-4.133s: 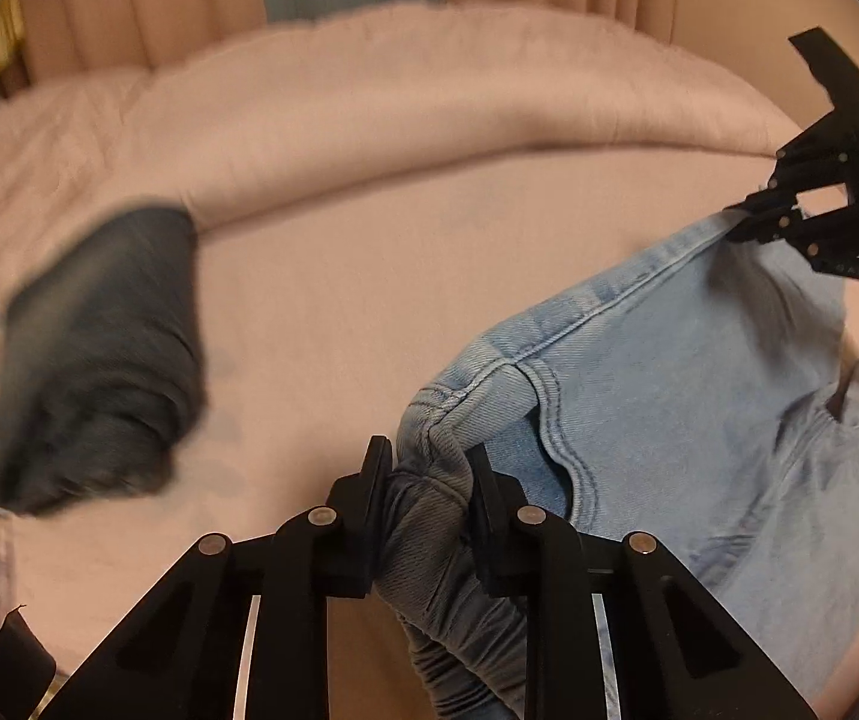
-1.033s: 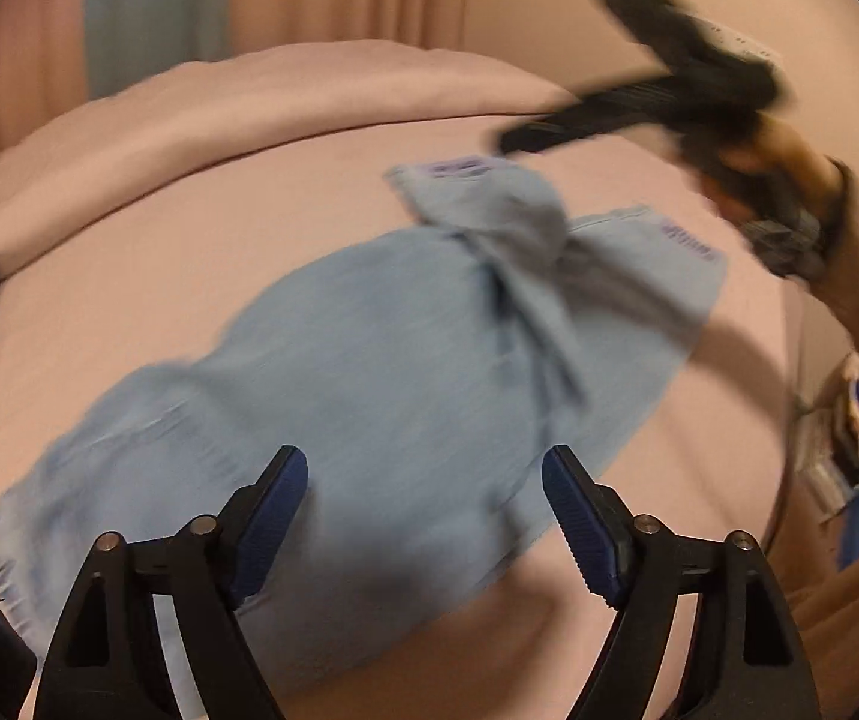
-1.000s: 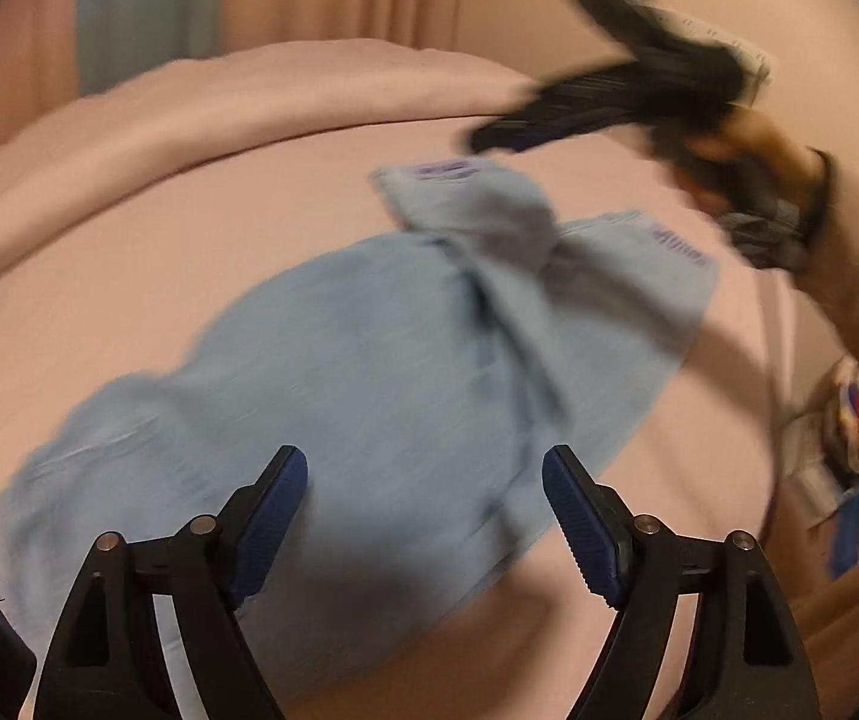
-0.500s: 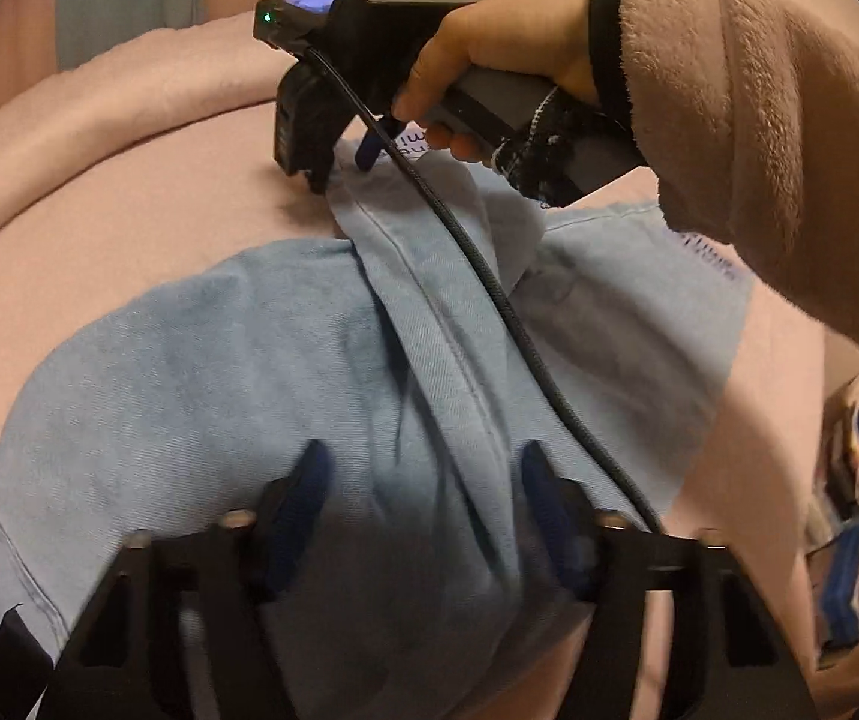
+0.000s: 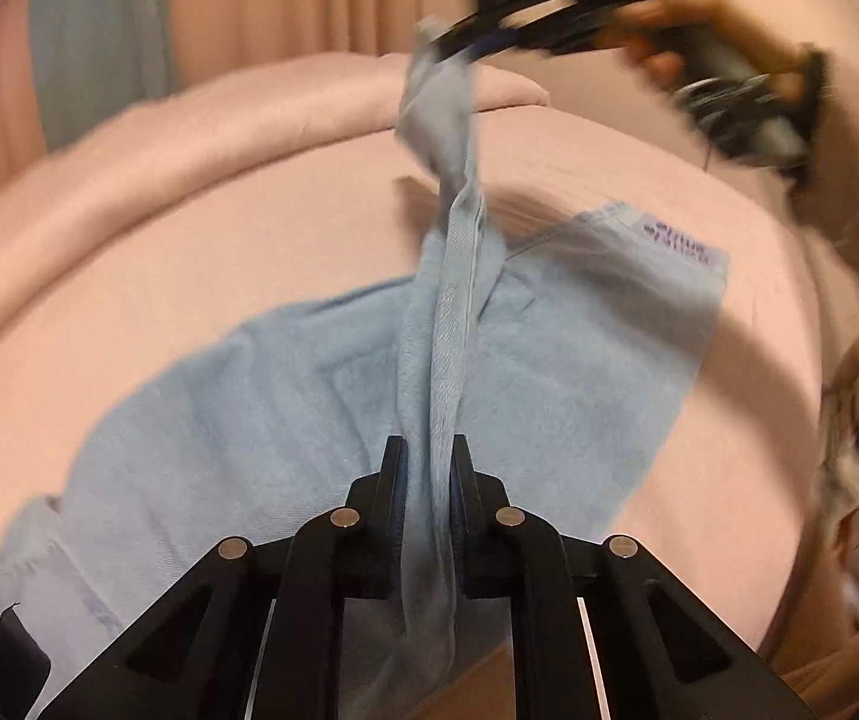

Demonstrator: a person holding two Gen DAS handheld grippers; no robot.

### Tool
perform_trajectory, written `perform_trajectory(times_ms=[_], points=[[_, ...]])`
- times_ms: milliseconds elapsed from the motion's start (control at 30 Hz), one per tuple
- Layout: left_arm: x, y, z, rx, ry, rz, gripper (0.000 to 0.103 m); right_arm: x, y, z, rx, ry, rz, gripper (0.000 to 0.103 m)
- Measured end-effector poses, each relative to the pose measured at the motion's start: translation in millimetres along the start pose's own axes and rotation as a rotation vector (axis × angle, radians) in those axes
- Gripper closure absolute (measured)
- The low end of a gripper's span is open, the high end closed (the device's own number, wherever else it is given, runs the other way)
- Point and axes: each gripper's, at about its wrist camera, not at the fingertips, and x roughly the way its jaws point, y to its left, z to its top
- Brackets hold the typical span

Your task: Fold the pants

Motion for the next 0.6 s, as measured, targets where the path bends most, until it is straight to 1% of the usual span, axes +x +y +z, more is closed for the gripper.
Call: perform_trajectory(times_ms=[33, 67, 100, 133, 200, 233, 267, 300, 333, 367, 433, 467, 533, 600], points=[[-3.4, -6.1, -0.4, 0.024, -0.006, -0.001, 0.091, -19.9, -9.3, -4.1, 0.029, -0.037, 0.017, 0.092], [-3.7, -10.0, -1.7, 0.038, -0.008, -0.006, 0.09, -50.6, -25.7, -16.6, 0.076, -0.085, 0.04, 0.092], [-4.0, -13.6, -2.6, 0.052, -0.006, -0.012, 0.091, -72.4, -36.5, -28.2, 0.104, -0.123, 0.054, 0.092], [-2.7, -16.7, -2.6, 0.067, 0.001, -0.018, 0.091, -96.4, -49.1, -45.6, 0.127, -0.16, 0.05, 0.092], [-1.2, -24.4, -6.1, 0.103, 0.015, -0.012, 0.09, -122.0, -66.4, -81.9, 0.163, -0.193, 0.036, 0.092], [3.7, -29.6, -8.8, 0.13, 0.038, 0.002, 0.091, -134.6, -74.6, -99.5, 0.185, -0.207, 0.032, 0.091], [7.8, -30.6, -13.5, 0.147, 0.059, 0.011, 0.09, -139.1, -90.2, -120.2, 0.217, -0.206, 0.027, 0.091], [12.2, -36.0, -17.1, 0.168, 0.079, 0.016, 0.09, -135.6, -101.2, -135.2, 0.241, -0.18, 0.02, 0.091], [17.2, -41.9, -21.2, 0.197, 0.1, 0.018, 0.09, -125.6, -116.2, -151.6, 0.278, -0.139, 0.008, 0.089], [26.7, -39.4, -21.6, 0.217, 0.117, 0.021, 0.09, -114.4, -123.5, -162.8, 0.313, -0.113, 0.009, 0.088], [30.3, -47.0, -26.4, 0.255, 0.132, 0.048, 0.09, -92.3, -153.0, -197.0, 0.446, -0.038, 0.018, 0.087], [27.4, -48.1, -27.1, 0.264, 0.133, 0.059, 0.09, -90.7, -160.0, -212.1, 0.488, -0.025, 0.035, 0.087], [24.0, -46.0, -24.8, 0.25, 0.141, 0.058, 0.09, -85.3, -170.9, -229.6, 0.551, -0.019, 0.066, 0.088], [24.7, -41.6, -21.7, 0.223, 0.149, 0.045, 0.09, -86.0, -174.0, -231.2, 0.586, -0.039, 0.097, 0.091]])
